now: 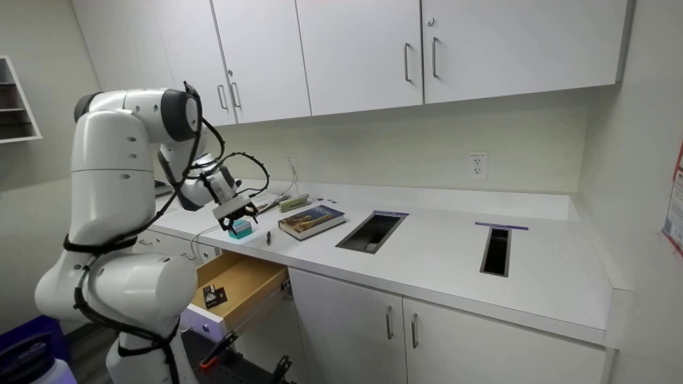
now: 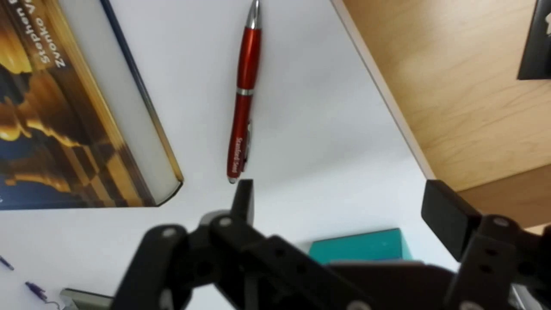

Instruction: Open the top drawer below the book, take out the pen, and then put it on the countertop

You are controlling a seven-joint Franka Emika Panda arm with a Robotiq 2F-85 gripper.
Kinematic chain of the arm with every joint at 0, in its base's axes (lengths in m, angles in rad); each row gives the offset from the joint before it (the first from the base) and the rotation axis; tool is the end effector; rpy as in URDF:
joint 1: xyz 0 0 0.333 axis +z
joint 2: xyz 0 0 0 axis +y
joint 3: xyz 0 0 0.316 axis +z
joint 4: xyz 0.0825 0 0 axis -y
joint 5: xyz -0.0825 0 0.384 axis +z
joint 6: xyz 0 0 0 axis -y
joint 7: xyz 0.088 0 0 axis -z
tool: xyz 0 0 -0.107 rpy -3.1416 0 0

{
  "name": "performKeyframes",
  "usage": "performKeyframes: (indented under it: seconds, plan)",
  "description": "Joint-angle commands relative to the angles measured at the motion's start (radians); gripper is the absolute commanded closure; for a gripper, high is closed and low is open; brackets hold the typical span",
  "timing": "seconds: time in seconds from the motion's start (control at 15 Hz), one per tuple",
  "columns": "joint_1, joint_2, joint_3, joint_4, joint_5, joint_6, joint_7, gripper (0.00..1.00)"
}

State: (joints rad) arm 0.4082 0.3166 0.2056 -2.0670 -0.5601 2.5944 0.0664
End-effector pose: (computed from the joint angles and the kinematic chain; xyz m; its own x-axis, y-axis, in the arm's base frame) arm 0.4928 0.3549 0.3017 0.5264 0.8323 0.1741 0.7758 -0.5539 0.3022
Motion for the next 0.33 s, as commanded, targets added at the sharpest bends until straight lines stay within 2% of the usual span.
performKeyframes:
  seconds: [0.0,0.27]
  plan:
    - [0.009,-0.151,0.036,-0.106,0.054,-0.109,-0.009,0.0]
    - [0.001,-0.242,0.094,-0.179,0.136,-0.186,-0.031,0.0]
